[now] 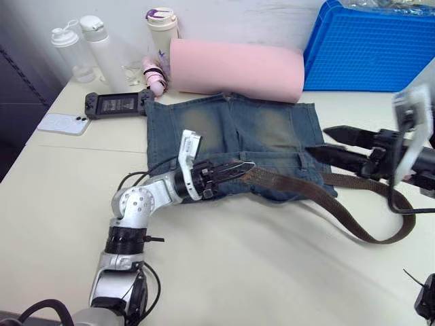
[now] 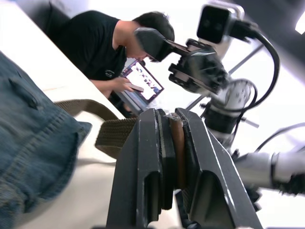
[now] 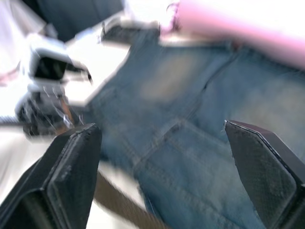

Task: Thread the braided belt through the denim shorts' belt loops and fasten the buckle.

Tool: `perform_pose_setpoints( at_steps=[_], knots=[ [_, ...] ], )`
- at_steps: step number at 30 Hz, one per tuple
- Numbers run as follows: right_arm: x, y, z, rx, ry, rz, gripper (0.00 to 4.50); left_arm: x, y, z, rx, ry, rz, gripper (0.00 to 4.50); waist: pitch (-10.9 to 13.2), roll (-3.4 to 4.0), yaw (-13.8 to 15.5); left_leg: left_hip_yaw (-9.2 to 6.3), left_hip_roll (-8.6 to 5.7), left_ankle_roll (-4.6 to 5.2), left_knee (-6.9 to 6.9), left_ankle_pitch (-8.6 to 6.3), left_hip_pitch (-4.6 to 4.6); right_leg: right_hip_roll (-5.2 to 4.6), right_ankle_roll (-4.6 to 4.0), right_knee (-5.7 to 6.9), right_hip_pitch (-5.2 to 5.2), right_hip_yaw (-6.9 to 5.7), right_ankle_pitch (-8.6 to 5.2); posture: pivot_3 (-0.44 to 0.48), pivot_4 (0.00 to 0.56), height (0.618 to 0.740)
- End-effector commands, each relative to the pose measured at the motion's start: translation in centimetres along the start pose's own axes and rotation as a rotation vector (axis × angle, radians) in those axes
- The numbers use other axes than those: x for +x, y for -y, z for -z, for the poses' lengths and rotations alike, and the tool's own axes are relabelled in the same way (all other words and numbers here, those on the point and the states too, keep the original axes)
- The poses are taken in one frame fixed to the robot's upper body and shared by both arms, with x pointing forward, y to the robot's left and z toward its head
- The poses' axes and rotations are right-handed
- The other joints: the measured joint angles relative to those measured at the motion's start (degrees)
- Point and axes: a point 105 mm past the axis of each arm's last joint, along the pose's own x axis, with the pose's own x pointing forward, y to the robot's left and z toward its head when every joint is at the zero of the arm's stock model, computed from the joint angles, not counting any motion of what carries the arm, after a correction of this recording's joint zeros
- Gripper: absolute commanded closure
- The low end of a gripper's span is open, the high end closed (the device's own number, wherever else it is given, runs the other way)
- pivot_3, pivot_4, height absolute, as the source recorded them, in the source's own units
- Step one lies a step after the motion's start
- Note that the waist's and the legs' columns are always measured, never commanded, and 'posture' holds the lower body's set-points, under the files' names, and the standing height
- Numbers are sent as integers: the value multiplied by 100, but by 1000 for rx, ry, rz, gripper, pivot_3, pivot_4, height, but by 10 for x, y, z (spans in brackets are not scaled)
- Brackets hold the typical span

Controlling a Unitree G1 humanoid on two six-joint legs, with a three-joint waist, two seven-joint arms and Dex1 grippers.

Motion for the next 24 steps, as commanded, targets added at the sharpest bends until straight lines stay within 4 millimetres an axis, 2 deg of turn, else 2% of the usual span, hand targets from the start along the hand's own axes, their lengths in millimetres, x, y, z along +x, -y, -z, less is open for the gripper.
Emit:
perform_pose_setpoints(
  at_steps=[1,2,3,6,8,10,13,24],
  knots=[
    [-5,-54,10,274,157,-232,25,15,5,-21,-77,61,47,4500,4,-6,34,-4,-3,0,0,0,-4,-4,0,-1,2,-2,0,0,150,740],
    [-5,-61,15,319,179,-237,25,17,5,-24,-91,71,49,4500,4,-7,6,-8,-2,1,6,0,-7,-2,1,-1,4,-7,1,0,150,740],
    [-4,-71,30,357,162,-235,25,21,6,-29,-107,93,65,4500,4,-6,-10,-1,-3,1,11,-1,-15,-3,3,-4,-1,-10,1,0,150,740],
    [-2,-93,57,483,151,-229,25,28,11,-36,-132,112,90,4500,6,-12,-48,17,-1,8,27,-5,-20,-3,10,-2,-4,-10,4,0,150,740],
    [4,-88,65,567,217,-178,25,31,15,-33,-137,92,99,4500,3,-16,-100,23,2,8,33,-5,-17,0,12,-3,-3,-7,6,0,150,740],
    [13,-71,67,652,322,-105,25,32,18,-27,-145,72,104,4500,3,-16,-165,35,3,8,42,-4,-14,1,12,0,-2,5,6,0,150,740],
    [22,-59,68,705,417,-84,25,33,16,-22,-143,47,71,4500,1,-13,-175,36,2,8,50,-4,-8,4,13,6,-3,19,6,0,150,740],
    [29,-37,52,628,586,-84,25,34,5,-18,-97,26,-39,4500,1,-12,-153,24,0,7,36,-5,-7,11,12,10,-10,27,6,0,150,740]
  ],
)
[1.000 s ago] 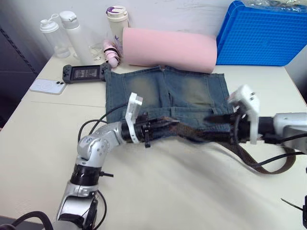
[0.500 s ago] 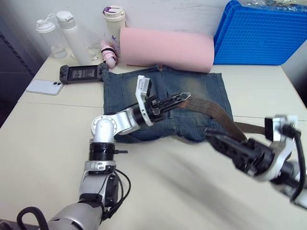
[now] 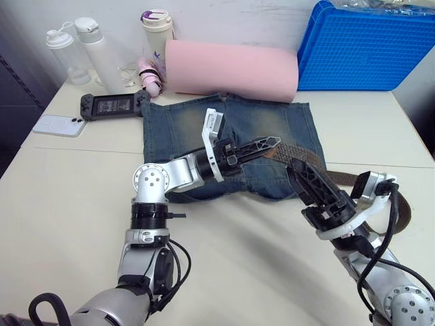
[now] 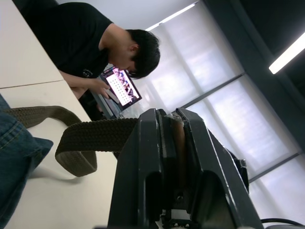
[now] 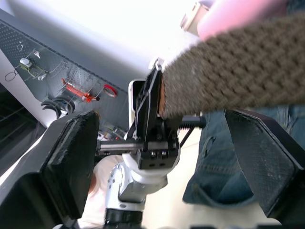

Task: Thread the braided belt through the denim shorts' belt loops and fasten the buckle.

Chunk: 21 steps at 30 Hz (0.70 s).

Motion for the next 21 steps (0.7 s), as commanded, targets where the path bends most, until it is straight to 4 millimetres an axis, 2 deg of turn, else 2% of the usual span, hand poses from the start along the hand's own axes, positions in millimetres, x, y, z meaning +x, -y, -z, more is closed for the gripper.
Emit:
perform_pose_setpoints(
  at_steps=[1,5,6,9,15,16,19,20,21],
  knots=[
    [6,-3,-5,-21,43,-40,25,1,5,1,46,-12,-3,4500,0,0,-9,0,0,0,0,0,0,0,0,0,0,1,0,0,150,740],
    [11,0,-1,-31,33,-40,25,1,3,2,53,-14,-13,4500,0,1,-2,0,0,-1,-3,0,0,0,0,0,-2,3,0,0,150,740],
    [12,2,1,-38,28,-34,264,2,2,1,54,-10,-15,4500,0,1,1,0,0,-1,-3,0,0,0,0,0,-2,3,0,0,150,740],
    [13,6,3,-57,27,-17,1302,3,0,0,60,0,-25,4500,0,1,2,0,-1,-1,-3,0,0,0,0,0,-2,6,0,0,150,740],
    [13,13,-7,-86,117,21,4235,3,-3,2,51,18,-26,4500,0,1,-3,1,-1,-1,-4,-1,0,0,0,0,-3,7,0,0,150,740],
    [13,14,-9,-88,128,26,4447,2,-5,4,55,13,-38,4500,0,2,-3,1,-1,-1,-4,-1,0,0,0,0,-3,7,0,0,150,740],
    [9,18,-20,-124,156,52,4447,0,-14,9,95,-21,-99,4500,0,2,-2,1,-1,-1,-4,-1,0,0,0,0,-3,7,0,0,150,740],
    [8,19,-23,-134,160,57,4500,0,-15,9,105,-24,-108,3535,-1,3,0,1,-1,-1,-4,-1,0,0,0,0,-3,7,0,0,150,740],
    [6,19,-27,-151,164,63,4500,0,-16,8,125,-21,-112,3207,-2,4,2,2,-1,-1,-4,-1,0,0,0,0,-3,8,0,0,150,740]
  ],
)
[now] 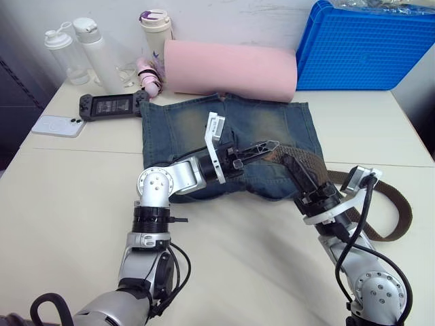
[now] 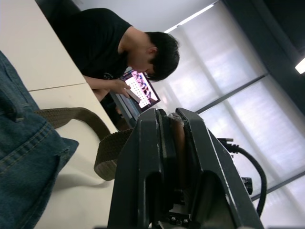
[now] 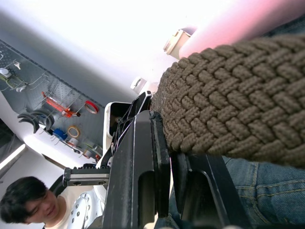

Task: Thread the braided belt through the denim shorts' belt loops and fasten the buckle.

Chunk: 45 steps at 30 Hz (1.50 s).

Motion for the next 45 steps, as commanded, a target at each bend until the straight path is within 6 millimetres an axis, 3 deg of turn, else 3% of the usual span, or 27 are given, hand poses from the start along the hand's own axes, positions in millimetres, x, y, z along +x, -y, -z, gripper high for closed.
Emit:
perform_pose_setpoints(
  at_steps=[1,4,7,11,14,22,25,33,41,45],
  knots=[
    [-6,-4,-32,-90,92,-2,4500,-1,-1,0,69,-11,-20,2713,-1,2,3,1,-1,0,0,0,0,0,0,0,0,1,0,0,150,740],
    [-19,5,-56,-198,104,64,4500,3,-4,5,332,-104,-51,1344,0,3,12,3,-1,0,-2,0,0,0,0,-2,0,1,0,0,150,740],
    [-33,13,-86,-279,161,134,4500,5,-8,40,660,-356,-3,64,-1,5,31,14,-1,0,-11,0,0,0,0,-15,0,2,0,0,150,740],
    [-50,11,-114,-391,200,212,4500,20,-19,64,931,-458,63,64,-1,13,138,38,-1,5,-28,0,8,-3,0,-32,2,21,0,0,150,740],
    [-57,8,-116,-408,246,259,4500,27,-42,83,1139,-564,58,64,-1,13,149,48,1,8,-29,0,9,-3,0,-47,7,21,0,0,150,740],
    [-67,-1,-96,-400,285,326,4500,57,-77,70,1399,-497,-101,64,1,9,132,92,8,22,-40,-2,25,-8,14,-49,4,32,7,0,150,740],
    [-67,-2,-88,-407,265,346,4500,62,-71,74,1433,-466,-41,946,1,9,133,94,7,26,-41,-5,30,-9,16,-43,3,36,7,0,150,740],
    [-59,8,-88,-482,96,430,4500,37,-54,105,1312,-569,224,4486,0,10,111,103,7,31,-43,-8,39,-11,16,-33,2,39,7,0,150,740],
    [-51,12,-84,-510,-127,491,4500,1,-41,112,1240,-664,314,4486,1,11,129,102,7,39,-35,-12,39,-15,16,-36,9,39,7,0,150,740],
    [-46,13,-87,-539,-165,497,4500,14,-41,92,1262,-557,190,4486,2,9,144,101,7,41,-32,-13,39,-16,16,-37,11,38,7,0,150,740]
  ],
)
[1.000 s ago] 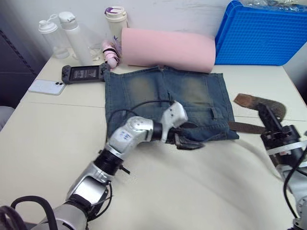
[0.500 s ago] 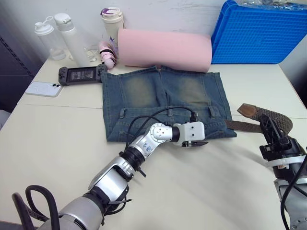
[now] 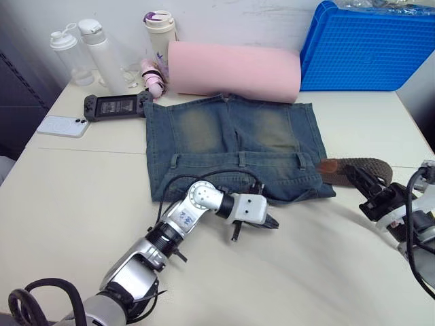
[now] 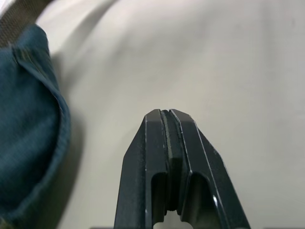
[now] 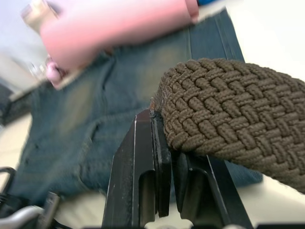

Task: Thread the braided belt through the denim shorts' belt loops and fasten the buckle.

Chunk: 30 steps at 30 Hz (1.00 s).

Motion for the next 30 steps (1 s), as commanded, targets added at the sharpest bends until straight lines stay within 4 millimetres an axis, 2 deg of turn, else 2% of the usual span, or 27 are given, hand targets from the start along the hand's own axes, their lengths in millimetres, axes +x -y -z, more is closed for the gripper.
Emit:
perform_pose_setpoints(
  at_steps=[1,2,5,10,15,18,20,23,25,30],
  knots=[
    [2,-4,-14,-20,39,-18,4500,2,-28,-27,31,75,-164,4486,1,-1,13,0,-1,2,7,-1,-4,0,0,-2,1,0,0,0,150,740],
    [2,-4,-15,-21,42,-16,4500,3,-32,-30,27,90,-183,4486,1,-2,14,-1,-1,7,12,-4,-6,0,3,-2,2,0,1,0,150,740],
    [4,0,-16,-26,49,-3,4500,11,-42,-35,26,101,-229,3472,2,-3,17,-1,-3,13,18,-7,-10,0,8,-2,2,-1,4,0,150,740],
    [3,3,-16,-36,59,12,4500,39,-54,-22,69,-17,-264,1117,5,-9,19,5,-4,14,17,-8,-10,0,9,-5,4,-4,5,0,150,740],
    [0,3,-17,-43,72,20,4500,55,-64,-10,90,-114,-319,1117,10,-16,10,9,-2,14,17,-8,-10,0,11,-7,2,-5,6,0,150,740],
    [-2,2,-17,-45,79,24,4500,59,-66,-5,113,-141,-340,1984,9,-16,10,10,-1,14,17,-8,-9,0,11,-6,2,-5,6,0,150,740],
    [-2,2,-16,-50,79,27,4500,61,-65,-5,128,-140,-340,2886,9,-16,17,10,-1,14,17,-8,-9,0,11,-5,1,-5,6,0,150,740],
    [-3,3,-12,-82,45,38,4500,67,-50,-7,122,-87,-268,4337,9,-15,22,9,-2,14,17,-8,-9,-1,11,-5,1,-5,6,0,150,740],
    [-4,5,-8,-100,10,49,4500,70,-37,-14,93,-11,-192,4426,7,-13,21,10,-3,14,17,-8,-9,-2,11,-6,1,-5,6,0,150,740],
    [-4,10,-11,-101,-13,61,4500,69,-16,-27,27,68,-88,4426,6,-10,77,5,-4,14,17,-9,-11,-4,11,-9,2,-5,6,0,150,740]
  ],
)
